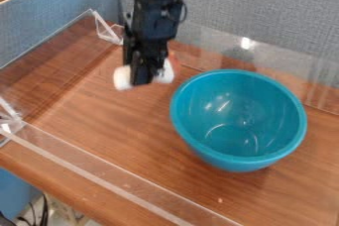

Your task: Remove the mushroom from inside the blue bowl and put it on the table

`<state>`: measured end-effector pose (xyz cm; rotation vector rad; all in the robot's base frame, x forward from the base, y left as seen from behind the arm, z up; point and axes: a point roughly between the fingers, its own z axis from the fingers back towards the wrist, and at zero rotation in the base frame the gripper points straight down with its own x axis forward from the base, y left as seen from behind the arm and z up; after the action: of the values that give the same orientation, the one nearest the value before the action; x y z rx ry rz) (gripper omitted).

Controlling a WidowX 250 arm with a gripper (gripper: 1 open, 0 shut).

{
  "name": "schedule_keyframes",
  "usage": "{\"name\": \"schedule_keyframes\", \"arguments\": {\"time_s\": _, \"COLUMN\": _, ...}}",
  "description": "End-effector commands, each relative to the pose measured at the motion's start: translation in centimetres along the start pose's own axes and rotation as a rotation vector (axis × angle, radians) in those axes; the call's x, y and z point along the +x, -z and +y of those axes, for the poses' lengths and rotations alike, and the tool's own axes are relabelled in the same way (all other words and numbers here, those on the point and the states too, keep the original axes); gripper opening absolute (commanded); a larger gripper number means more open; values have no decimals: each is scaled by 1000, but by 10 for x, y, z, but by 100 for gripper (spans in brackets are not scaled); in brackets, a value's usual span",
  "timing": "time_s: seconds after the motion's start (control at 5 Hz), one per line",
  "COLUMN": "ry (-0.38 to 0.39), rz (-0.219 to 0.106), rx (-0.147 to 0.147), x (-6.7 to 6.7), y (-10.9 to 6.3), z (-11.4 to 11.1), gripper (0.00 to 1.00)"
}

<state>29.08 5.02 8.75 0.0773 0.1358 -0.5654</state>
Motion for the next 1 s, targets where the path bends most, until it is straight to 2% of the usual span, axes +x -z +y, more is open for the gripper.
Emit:
{"name": "schedule_keyframes", "arguments": {"time_s": 0.0, "ry": -23, "rz": -2, "rx": 22, "x": -5, "y": -4, "z": 8, "gripper": 0}}
{"name": "schedule_keyframes", "arguments": {"time_s": 0.2, "ry": -25, "rz": 22, "rx": 16, "x": -6, "y": 1, "z": 11, "gripper": 0}}
{"name": "schedule_keyframes", "arguments": {"time_s": 0.8, "ry": -95, "rz": 83, "rx": -16, "x": 16, "y": 17, "z": 23, "gripper": 0}}
